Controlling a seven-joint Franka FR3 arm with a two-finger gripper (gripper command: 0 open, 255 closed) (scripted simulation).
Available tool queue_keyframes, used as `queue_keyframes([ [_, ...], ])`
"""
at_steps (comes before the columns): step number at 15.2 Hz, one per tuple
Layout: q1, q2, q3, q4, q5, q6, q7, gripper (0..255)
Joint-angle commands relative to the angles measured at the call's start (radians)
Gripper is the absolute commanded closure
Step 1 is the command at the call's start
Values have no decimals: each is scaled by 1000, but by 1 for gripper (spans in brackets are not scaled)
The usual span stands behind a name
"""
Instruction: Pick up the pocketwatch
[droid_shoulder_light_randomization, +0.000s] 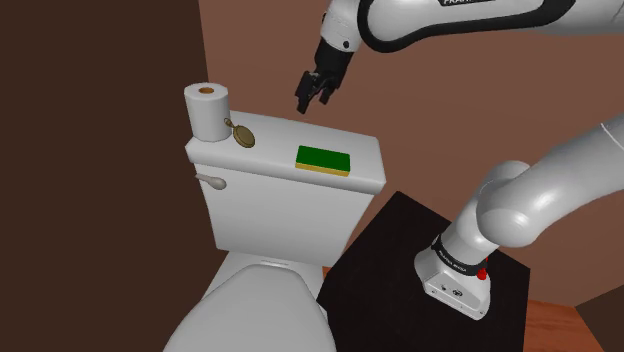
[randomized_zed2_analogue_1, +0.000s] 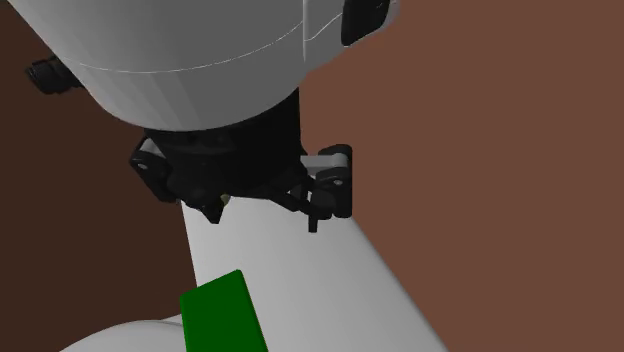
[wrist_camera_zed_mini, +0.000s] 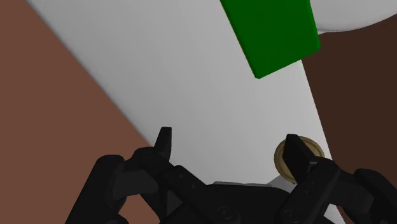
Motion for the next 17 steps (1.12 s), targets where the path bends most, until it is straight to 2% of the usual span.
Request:
queue_keyframes([
  [1,7,68,20,35,-2,48,15,0],
  [7,28,257,73,147,-31,161,66,0],
  [13,61,457,113,302,-96,238,129,0],
  [17,64,470,111,277,-103,276,133,0],
])
